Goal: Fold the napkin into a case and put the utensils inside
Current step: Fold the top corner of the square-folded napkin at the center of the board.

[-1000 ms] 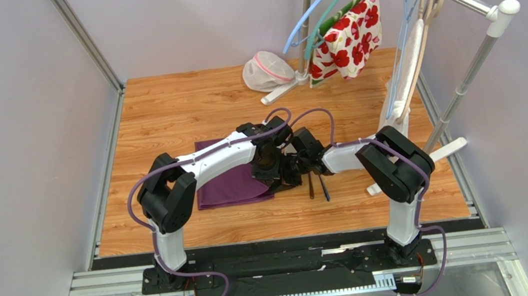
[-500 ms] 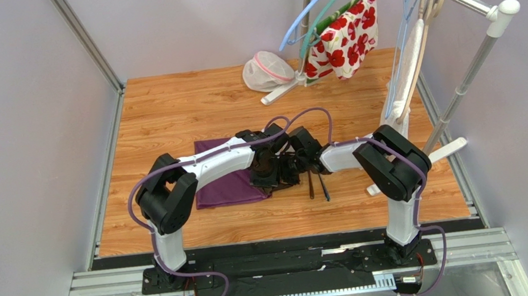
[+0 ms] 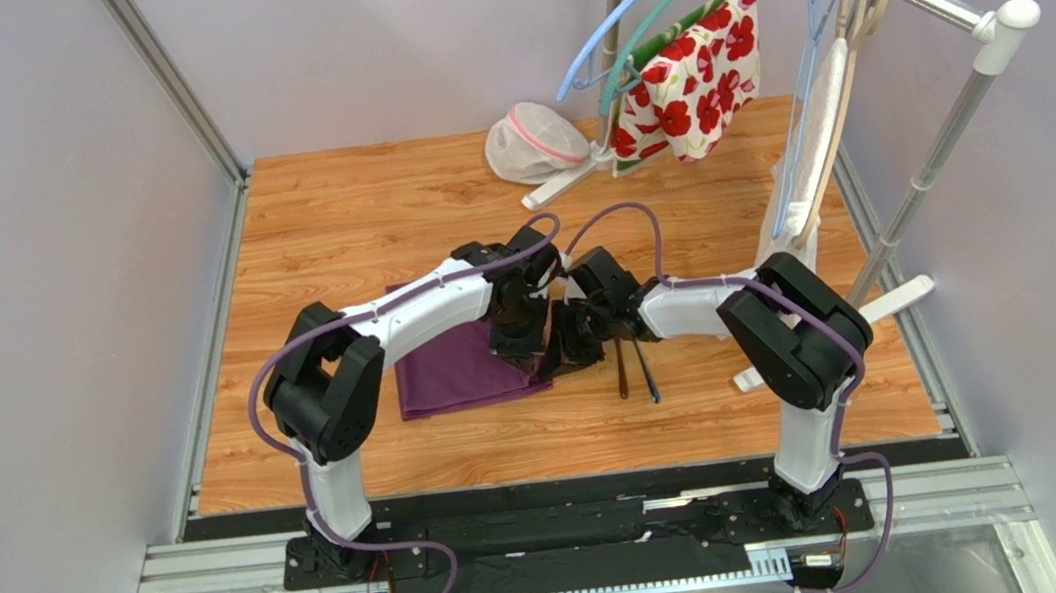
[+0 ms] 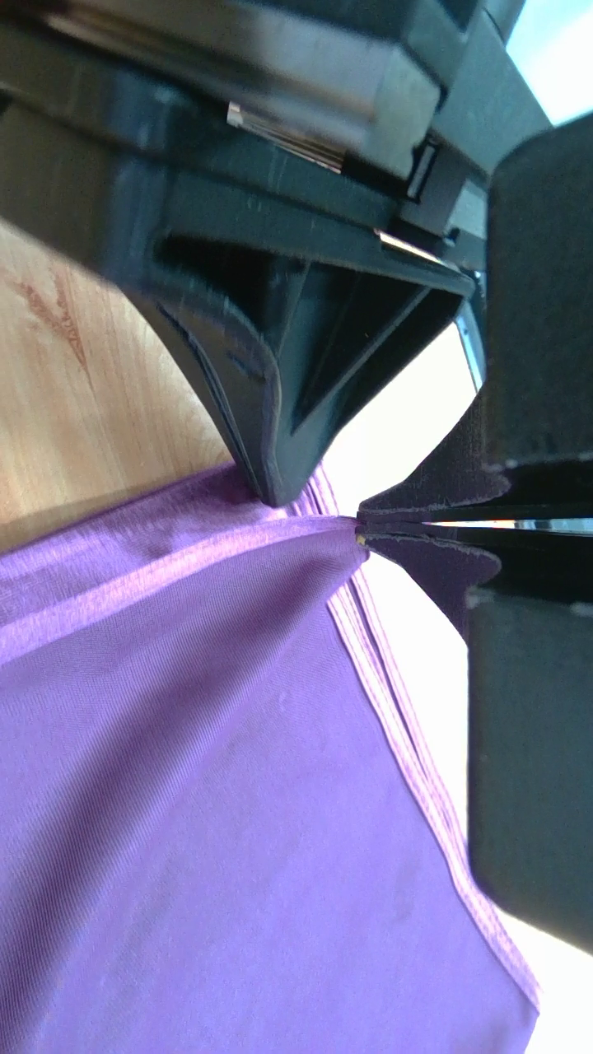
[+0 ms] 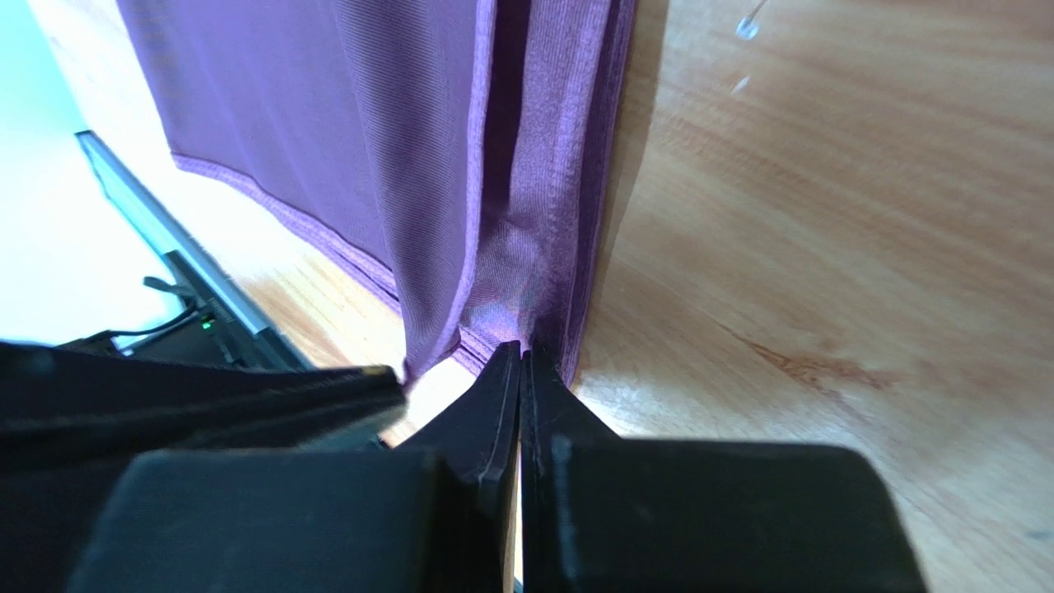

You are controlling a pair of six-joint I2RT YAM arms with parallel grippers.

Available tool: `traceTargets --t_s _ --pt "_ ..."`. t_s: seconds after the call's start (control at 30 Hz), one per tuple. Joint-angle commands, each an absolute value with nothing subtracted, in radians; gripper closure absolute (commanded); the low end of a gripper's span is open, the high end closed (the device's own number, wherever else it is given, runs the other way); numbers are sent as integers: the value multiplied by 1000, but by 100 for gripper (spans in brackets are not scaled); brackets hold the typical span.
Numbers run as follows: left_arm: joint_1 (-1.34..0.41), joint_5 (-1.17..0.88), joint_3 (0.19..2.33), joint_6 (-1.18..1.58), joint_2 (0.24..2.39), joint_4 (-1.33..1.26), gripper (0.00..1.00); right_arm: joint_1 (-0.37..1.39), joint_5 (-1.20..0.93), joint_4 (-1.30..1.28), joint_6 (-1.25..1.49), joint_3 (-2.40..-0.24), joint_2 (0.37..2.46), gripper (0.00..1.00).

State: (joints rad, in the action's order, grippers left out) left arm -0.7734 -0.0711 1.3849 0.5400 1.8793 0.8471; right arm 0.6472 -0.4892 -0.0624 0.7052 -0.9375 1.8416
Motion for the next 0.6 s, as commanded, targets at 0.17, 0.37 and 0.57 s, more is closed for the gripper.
traceTargets --t_s 0.17,0.37,0.57 --pt "-723 -63 1457 446 1829 966 100 643 -382 -189 601 -1002 1802 100" --pt "-631 70 1485 402 1802 1058 100 644 -397 -196 598 -1029 1807 100" --pt "-566 210 1543 358 1828 1097 100 646 -420 -204 597 -1066 1821 100"
